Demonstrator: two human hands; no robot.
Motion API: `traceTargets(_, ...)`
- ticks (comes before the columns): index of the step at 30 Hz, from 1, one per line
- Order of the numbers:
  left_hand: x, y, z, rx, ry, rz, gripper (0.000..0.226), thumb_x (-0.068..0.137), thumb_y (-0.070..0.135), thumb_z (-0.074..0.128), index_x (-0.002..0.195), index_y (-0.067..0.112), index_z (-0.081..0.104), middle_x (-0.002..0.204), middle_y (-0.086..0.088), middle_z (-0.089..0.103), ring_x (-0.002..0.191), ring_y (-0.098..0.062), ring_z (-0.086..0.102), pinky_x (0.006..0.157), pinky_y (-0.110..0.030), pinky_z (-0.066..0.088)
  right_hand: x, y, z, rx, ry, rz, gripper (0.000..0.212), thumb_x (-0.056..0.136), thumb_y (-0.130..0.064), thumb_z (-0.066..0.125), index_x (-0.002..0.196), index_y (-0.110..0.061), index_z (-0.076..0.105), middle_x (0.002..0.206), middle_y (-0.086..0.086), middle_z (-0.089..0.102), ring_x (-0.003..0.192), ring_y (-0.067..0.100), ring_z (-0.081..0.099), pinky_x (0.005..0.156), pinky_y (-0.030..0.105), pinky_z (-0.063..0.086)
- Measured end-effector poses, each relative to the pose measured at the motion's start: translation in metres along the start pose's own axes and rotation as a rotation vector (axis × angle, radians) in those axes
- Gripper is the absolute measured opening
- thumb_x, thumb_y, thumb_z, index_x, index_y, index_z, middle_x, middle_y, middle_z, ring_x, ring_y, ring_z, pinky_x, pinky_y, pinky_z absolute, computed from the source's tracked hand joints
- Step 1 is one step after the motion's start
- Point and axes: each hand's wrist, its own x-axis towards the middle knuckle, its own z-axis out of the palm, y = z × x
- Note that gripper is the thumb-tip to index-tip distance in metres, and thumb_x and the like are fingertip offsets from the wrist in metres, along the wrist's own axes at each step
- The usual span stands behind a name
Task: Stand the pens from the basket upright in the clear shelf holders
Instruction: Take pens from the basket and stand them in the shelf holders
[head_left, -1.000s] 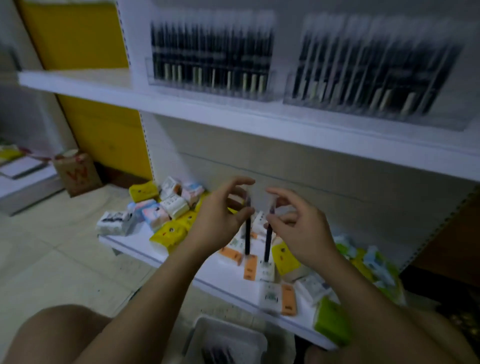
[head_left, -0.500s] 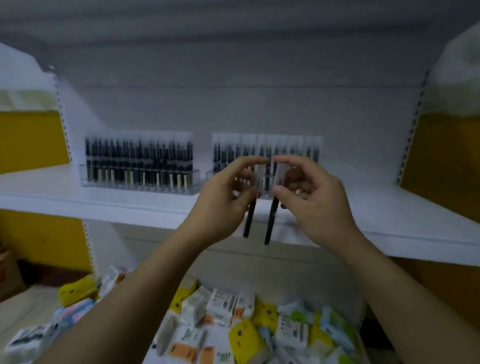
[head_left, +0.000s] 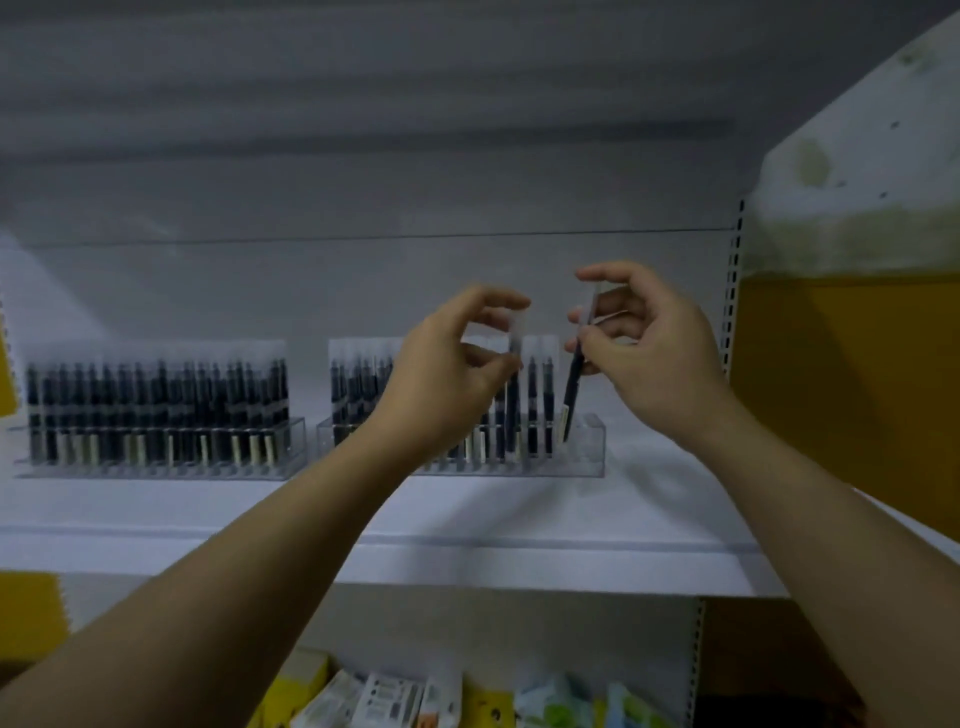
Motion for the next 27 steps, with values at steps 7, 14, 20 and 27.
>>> traceTargets(7,0.042,-0.013,0.022,0.112,-0.046,0.080,0.039,0.090,0.008,0.064,0.111,0.039,0.052,0.102,0.012,0.057,0.079,-0.003,0.067,0.065,-0.018,0.057,0.036,0.034,-0.008,-0.048,-0.022,0.016,0.036,0.085,-0.003,0.064,0.112,-0.026,0.054,0.093,0.002,0.066,0.078,0.025,0.070,0.069,0.048,0.059)
traceTargets(14,0.080,-0.035,0.033,0.080,0.012,0.093,0.042,0.086,0.009,0.069,0.112,0.038,0.054,0.101,0.008,0.061,0.075,0.001,0.067,0.058,-0.015,0.055,0.060,0.069,0.000,0.057,-0.029,0.069,0.034,0.083,-0.004,0.071,0.109,-0.020,0.059,0.089,0.008,0.066,0.072,0.024,0.070,0.060,0.036,0.061)
traceTargets(20,0.087,-0.052,0.037,0.105,-0.003,0.037,0.039,0.085,0.015,0.072,0.112,0.037,0.054,0.097,0.012,0.061,0.069,-0.003,0.069,0.056,-0.027,0.059,0.077,0.080,0.011,0.109,-0.123,0.046,0.036,0.078,-0.003,0.076,0.106,-0.016,0.059,0.083,0.010,0.064,0.066,0.025,0.070,0.056,0.040,0.060)
traceTargets(27,0.081,-0.052,0.031,0.084,0.018,0.032,0.039,0.084,0.017,0.073,0.114,0.036,0.055,0.098,0.011,0.063,0.070,-0.003,0.070,0.057,-0.027,0.059,0.066,0.088,0.012,0.102,-0.088,-0.023,0.034,0.079,-0.009,0.076,0.106,-0.022,0.058,0.086,0.007,0.064,0.064,0.024,0.068,0.053,0.033,0.059)
